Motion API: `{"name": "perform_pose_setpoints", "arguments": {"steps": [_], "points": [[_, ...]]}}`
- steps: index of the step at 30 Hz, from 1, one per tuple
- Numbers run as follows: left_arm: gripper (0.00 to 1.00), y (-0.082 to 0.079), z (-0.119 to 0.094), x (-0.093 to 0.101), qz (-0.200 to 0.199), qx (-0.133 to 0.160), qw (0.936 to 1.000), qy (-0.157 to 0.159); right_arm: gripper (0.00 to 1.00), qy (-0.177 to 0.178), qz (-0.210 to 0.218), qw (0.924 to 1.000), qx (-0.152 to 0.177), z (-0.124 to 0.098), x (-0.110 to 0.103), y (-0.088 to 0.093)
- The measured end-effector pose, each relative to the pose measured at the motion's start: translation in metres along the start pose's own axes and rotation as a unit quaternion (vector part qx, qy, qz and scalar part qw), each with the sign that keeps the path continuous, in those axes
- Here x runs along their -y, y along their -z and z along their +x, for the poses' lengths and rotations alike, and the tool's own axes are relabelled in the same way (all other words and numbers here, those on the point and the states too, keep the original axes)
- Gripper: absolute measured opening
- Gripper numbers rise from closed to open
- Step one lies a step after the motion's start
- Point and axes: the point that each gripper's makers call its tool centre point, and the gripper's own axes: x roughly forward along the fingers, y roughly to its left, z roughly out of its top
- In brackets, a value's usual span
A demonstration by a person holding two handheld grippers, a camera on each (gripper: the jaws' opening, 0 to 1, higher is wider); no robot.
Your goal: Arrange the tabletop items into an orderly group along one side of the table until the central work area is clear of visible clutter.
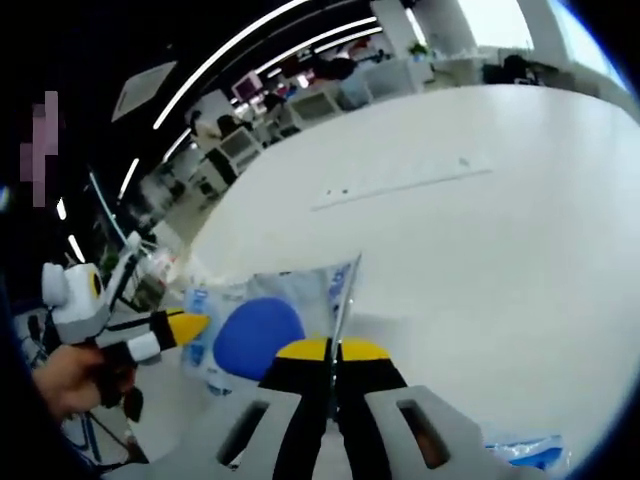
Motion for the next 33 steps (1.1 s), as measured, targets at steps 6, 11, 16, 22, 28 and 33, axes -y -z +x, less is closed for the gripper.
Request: {"name": "perform_pose_setpoints", "arguments": {"steps": [6, 11, 16, 22, 28, 33], "points": [[0.07, -0.007, 0.013, -0.008, 0.000, -0.014, 0.9999, -0.006, 0.00, 0.001, 0.005, 1.0000, -0.001, 0.012, 0.001, -0.007], [0.07, -0.015, 0.024, -0.016, -0.007, -0.023, 0.9997, -0.006, 0.00, 0.005, 0.007, 0.9999, -0.009, 0.025, 0.002, -0.012], [0.07, -0.020, 0.032, -0.025, -0.022, -0.027, 0.9993, -0.012, 0.00, 0.003, 0.004, 0.9999, -0.014, 0.037, 0.000, -0.018], [0.07, -0.025, 0.040, -0.032, -0.024, -0.034, 0.9988, -0.026, 0.00, 0.004, 0.006, 0.9999, -0.013, 0.049, -0.002, -0.026], [0.07, -0.021, 0.050, -0.035, -0.018, -0.052, 0.9975, -0.043, 0.00, 0.009, 0.013, 0.9998, -0.014, 0.058, 0.002, -0.022], [0.07, -0.020, 0.058, -0.034, -0.016, -0.061, 0.9967, -0.052, 0.00, 0.011, 0.024, 0.9995, -0.017, 0.064, 0.009, -0.020]]}}
